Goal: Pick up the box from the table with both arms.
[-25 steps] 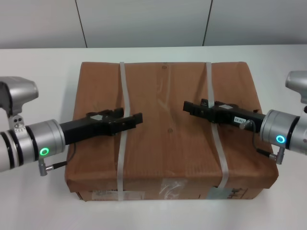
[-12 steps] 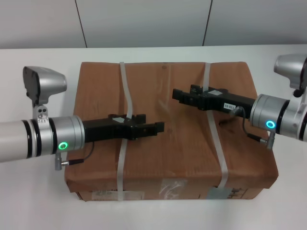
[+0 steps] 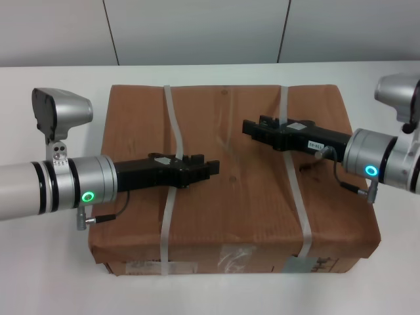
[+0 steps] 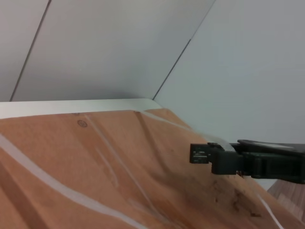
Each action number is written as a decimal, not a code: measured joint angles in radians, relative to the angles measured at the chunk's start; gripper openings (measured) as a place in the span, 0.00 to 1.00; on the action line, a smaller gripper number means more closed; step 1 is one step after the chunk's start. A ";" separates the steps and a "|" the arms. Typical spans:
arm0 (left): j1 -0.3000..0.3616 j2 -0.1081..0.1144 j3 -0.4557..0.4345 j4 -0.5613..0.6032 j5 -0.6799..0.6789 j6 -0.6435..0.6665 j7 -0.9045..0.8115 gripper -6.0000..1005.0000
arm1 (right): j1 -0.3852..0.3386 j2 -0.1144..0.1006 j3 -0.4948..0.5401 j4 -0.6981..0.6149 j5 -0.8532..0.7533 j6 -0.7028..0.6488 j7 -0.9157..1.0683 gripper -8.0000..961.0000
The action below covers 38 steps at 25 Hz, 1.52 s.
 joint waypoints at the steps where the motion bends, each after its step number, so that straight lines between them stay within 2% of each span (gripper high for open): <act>1: 0.000 0.000 0.001 0.000 0.000 0.000 0.002 0.68 | -0.005 0.000 0.004 0.000 0.001 -0.001 -0.012 0.71; 10: 0.016 0.000 -0.001 0.008 -0.001 0.000 0.027 0.31 | -0.051 0.000 0.006 0.000 0.067 -0.017 -0.078 0.39; 15: 0.025 0.000 -0.004 0.009 -0.003 0.001 0.036 0.18 | -0.053 0.000 0.001 0.000 0.067 -0.025 -0.078 0.17; 20: 0.039 0.000 -0.006 0.011 -0.006 0.000 0.048 0.17 | -0.054 0.000 -0.001 0.000 0.068 -0.025 -0.078 0.05; 27: 0.051 0.000 -0.006 0.009 -0.025 0.001 0.064 0.17 | -0.054 0.000 0.000 0.000 0.069 -0.022 -0.052 0.05; 33: 0.053 0.001 -0.006 0.009 -0.028 0.003 0.064 0.16 | -0.055 -0.007 -0.045 -0.008 0.060 -0.028 0.152 0.05; 38: 0.056 0.002 -0.006 0.009 -0.030 0.004 0.064 0.16 | -0.072 -0.008 -0.051 -0.011 0.066 -0.028 0.222 0.05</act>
